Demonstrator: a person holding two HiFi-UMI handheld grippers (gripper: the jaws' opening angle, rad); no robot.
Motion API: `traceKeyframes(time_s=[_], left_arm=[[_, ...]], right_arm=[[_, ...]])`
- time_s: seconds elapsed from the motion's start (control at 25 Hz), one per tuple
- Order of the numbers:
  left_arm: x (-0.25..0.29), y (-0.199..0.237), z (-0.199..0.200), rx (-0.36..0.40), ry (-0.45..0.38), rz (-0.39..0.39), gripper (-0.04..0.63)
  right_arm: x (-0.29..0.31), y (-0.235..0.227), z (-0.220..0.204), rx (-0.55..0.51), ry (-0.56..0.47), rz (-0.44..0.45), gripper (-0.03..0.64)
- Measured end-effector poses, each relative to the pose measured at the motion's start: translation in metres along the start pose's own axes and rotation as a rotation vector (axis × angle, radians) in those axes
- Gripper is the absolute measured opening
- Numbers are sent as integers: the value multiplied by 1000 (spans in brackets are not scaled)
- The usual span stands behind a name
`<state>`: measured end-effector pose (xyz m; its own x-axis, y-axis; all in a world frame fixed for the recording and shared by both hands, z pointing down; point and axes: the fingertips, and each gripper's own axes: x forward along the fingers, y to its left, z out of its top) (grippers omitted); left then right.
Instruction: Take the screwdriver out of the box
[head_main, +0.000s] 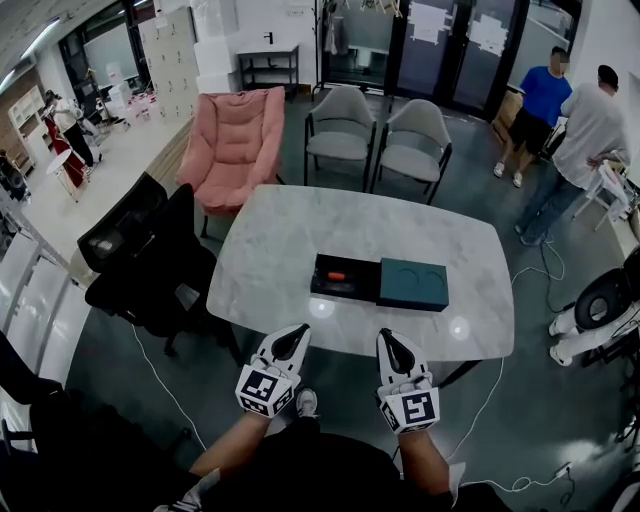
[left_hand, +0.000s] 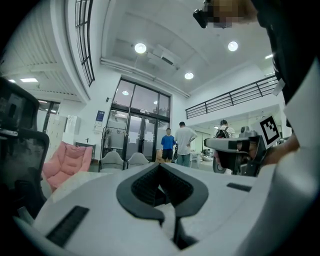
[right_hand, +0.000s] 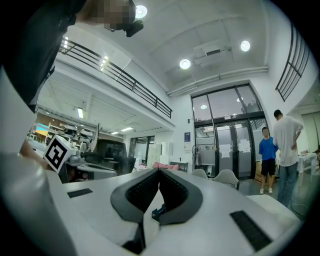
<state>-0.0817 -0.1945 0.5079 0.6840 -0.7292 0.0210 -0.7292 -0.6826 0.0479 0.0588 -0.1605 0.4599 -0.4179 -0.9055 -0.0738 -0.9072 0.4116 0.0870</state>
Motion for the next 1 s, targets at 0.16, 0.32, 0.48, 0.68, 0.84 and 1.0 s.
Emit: traceKeyframes(time_s=[0.16,0.32,0.48,0.68,0.84,1.0], left_arm=[[14,33,1,-1,-3,-15,6],[23,53,6,-21,-7,-32,6],[27,69,2,-34,-12,-45,6],[44,86,1,-38,-13,-64,6],[59,91,0,-45,-16,-83,6],[75,87,1,-34,-5,-113,6]], right_arm=[[37,0,-3,-19,25,-3,25],[70,9,10,-114,38,13,25],[95,14,10,-117,40,15,25],[119,17,6,-120,42,15,24],[126,11,3,-132,45,1,25],[128,-8,-2,-116,47,-35,25]])
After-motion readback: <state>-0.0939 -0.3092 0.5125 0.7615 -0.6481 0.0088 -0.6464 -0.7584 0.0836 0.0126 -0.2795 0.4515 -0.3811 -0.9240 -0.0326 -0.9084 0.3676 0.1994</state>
